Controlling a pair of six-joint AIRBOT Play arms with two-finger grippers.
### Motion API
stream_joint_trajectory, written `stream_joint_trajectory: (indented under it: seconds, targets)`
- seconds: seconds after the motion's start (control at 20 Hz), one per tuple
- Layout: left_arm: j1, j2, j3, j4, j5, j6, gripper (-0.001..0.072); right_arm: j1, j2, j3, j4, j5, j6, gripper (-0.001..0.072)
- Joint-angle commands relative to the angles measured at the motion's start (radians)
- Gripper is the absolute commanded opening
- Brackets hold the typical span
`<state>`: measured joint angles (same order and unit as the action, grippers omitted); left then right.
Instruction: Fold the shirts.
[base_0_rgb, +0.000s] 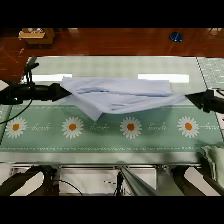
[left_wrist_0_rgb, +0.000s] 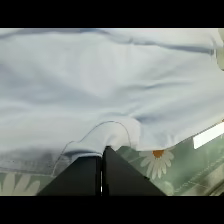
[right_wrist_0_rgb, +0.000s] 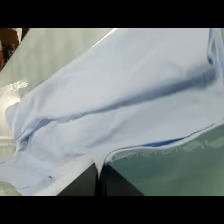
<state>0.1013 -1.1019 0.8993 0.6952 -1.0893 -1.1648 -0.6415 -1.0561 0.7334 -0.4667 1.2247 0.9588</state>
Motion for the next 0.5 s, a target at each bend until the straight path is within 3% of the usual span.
stream_joint_trajectory:
  seconds: [0.0, 0.1, 0.3, 0.45]
  targets:
    - [0.000, -0.045, 0.076, 0.012, 0.090, 0.001, 0.0019, 0.159, 0.006, 0.094, -0.071, -0.292, 0.063, 0.0021]
    - [0.002, -0.129, 0.098, 0.011, 0.103, 0.001, 0.0019, 0.200, -0.020, 0.095, -0.118, -0.394, 0.114, 0.0021]
    - [0.004, -0.290, 0.175, 0.003, 0.106, 0.001, 0.0019, 0.240, -0.128, 0.097, -0.089, -0.433, 0.114, 0.0021]
    - [0.004, -0.386, 0.285, -0.007, 0.112, 0.001, 0.0019, 0.299, -0.195, 0.097, -0.064, -0.547, 0.110, 0.0021]
